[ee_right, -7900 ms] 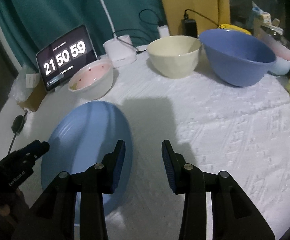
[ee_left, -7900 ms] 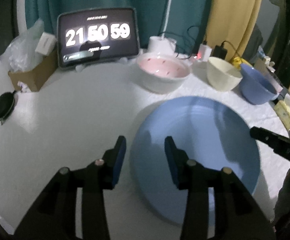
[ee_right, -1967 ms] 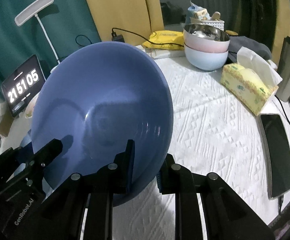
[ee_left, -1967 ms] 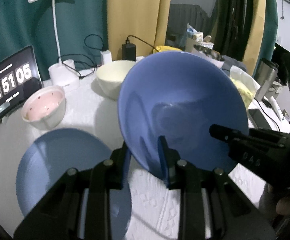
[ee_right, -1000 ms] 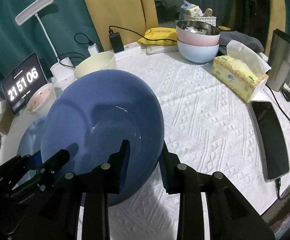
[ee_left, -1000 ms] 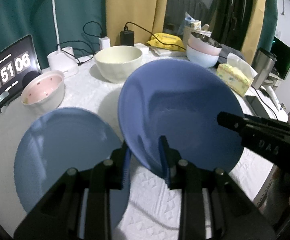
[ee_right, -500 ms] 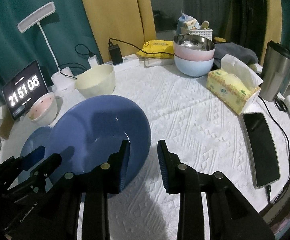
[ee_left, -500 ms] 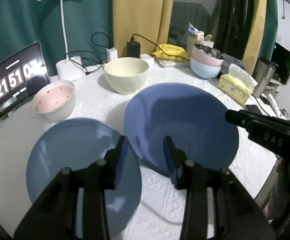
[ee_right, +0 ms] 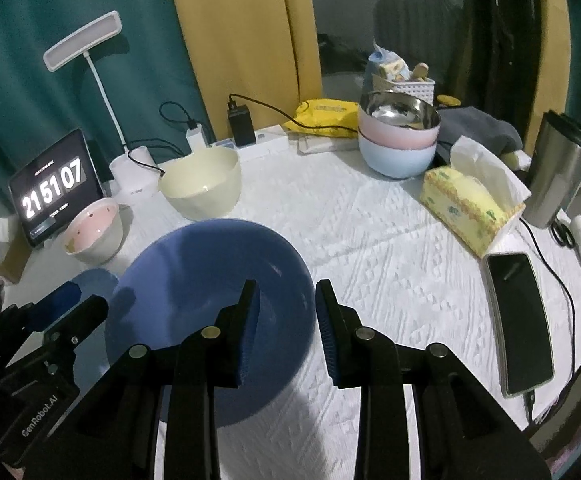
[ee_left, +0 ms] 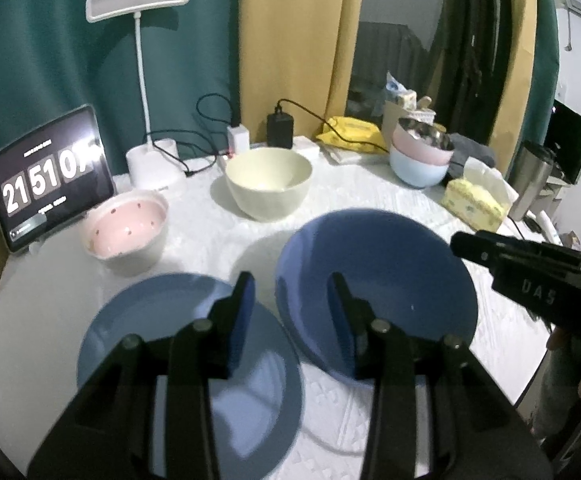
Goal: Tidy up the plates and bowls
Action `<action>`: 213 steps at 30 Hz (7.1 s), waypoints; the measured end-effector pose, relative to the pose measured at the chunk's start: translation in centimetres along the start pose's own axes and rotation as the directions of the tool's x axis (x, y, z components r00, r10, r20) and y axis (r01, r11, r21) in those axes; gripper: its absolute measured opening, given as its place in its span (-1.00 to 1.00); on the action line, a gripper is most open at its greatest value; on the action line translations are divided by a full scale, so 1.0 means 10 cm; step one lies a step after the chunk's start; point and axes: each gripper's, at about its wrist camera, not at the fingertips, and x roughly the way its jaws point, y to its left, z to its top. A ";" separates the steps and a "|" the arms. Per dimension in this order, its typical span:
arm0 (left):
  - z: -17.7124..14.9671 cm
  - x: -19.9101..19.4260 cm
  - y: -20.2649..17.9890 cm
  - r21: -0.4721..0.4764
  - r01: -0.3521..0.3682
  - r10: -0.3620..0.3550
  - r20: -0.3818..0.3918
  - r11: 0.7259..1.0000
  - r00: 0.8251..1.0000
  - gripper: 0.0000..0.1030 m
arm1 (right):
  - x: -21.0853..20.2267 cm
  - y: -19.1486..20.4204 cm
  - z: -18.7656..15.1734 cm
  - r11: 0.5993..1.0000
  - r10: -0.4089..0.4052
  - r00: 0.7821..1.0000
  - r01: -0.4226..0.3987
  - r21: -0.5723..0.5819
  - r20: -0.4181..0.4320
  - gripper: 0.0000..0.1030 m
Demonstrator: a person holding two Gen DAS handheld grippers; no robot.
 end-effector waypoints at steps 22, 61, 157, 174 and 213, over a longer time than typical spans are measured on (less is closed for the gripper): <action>0.47 0.25 0.28 -0.021 -0.021 0.021 0.028 1.000 0.999 -0.23 | 0.32 0.26 0.47 0.996 0.013 1.000 -0.012 -0.084 0.015 -0.41; 1.04 1.58 0.61 -0.060 -0.087 0.079 -0.122 0.994 0.989 -0.23 | 1.66 0.44 1.26 0.995 0.063 0.990 -0.073 -0.075 -0.128 -0.41; 0.78 0.38 0.05 -0.020 0.022 -0.022 -0.005 1.000 1.000 -0.32 | 0.44 0.43 0.89 0.993 0.112 0.993 -0.113 -0.028 -0.039 -0.68; 0.51 0.31 -0.11 -0.005 0.030 -0.030 -0.036 1.000 0.999 -0.32 | 0.35 0.30 0.57 0.995 0.103 0.993 -0.103 -0.005 -0.061 -0.68; -0.04 0.59 -0.35 0.069 -0.013 0.024 -0.162 0.998 0.987 -0.30 | 0.66 0.20 -0.03 0.993 0.000 0.986 -0.020 -0.116 -0.166 -0.67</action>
